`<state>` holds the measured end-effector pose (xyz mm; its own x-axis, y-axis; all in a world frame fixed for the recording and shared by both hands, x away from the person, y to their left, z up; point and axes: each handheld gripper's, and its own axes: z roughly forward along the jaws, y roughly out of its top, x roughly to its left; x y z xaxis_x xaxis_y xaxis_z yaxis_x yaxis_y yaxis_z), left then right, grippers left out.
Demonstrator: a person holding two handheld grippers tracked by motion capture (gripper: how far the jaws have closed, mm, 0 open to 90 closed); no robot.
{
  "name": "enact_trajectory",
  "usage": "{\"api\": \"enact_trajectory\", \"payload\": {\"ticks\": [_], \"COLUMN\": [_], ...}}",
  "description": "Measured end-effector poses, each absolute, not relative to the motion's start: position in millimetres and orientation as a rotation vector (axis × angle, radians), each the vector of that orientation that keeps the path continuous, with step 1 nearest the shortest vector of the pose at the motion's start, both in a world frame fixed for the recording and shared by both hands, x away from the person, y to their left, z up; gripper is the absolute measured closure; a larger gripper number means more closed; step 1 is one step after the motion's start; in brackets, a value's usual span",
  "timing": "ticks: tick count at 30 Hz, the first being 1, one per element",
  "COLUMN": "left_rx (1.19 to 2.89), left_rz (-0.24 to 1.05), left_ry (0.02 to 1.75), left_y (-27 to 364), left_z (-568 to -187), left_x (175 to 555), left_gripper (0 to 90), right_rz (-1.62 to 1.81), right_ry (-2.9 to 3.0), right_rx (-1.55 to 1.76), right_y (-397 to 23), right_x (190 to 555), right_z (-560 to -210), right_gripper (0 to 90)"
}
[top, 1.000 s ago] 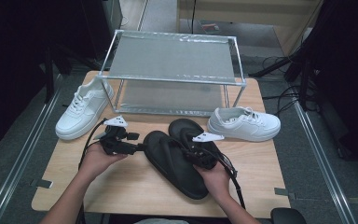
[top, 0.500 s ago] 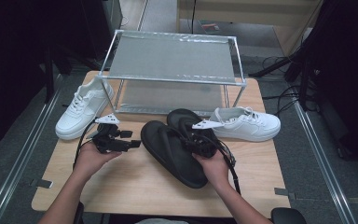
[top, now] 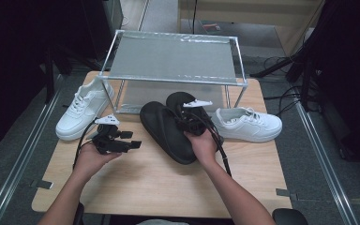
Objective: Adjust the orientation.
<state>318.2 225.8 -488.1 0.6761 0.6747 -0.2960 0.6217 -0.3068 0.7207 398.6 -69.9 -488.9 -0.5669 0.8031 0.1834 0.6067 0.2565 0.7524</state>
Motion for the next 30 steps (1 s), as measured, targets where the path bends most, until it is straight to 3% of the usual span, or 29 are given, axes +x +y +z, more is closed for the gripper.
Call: {"api": "enact_trajectory", "payload": {"ticks": [20, 22, 24, 30], "left_rx": [2.020, 2.021, 2.023, 2.029], "left_rz": [0.067, 0.067, 0.069, 0.075], "left_ry": [0.985, 0.986, 0.983, 0.977], "left_y": [222.5, 222.1, 221.6, 219.8], "left_z": [-489.0, -489.2, -489.3, -489.0], "left_x": [317.7, 318.1, 318.0, 317.5], "left_gripper": [35.4, 35.4, 35.4, 35.7], "right_rz": [1.167, 1.183, 1.192, 1.172], "right_ry": [2.144, 2.144, 2.155, 2.178], "right_rx": [1.448, 1.464, 1.466, 1.429], "right_y": [-44.5, -45.8, -46.2, -46.5], "right_x": [454.3, 455.2, 455.2, 449.4], "right_z": [-507.7, -507.9, -507.8, -503.5], "right_gripper": [74.0, 70.4, 60.7, 56.4]}}
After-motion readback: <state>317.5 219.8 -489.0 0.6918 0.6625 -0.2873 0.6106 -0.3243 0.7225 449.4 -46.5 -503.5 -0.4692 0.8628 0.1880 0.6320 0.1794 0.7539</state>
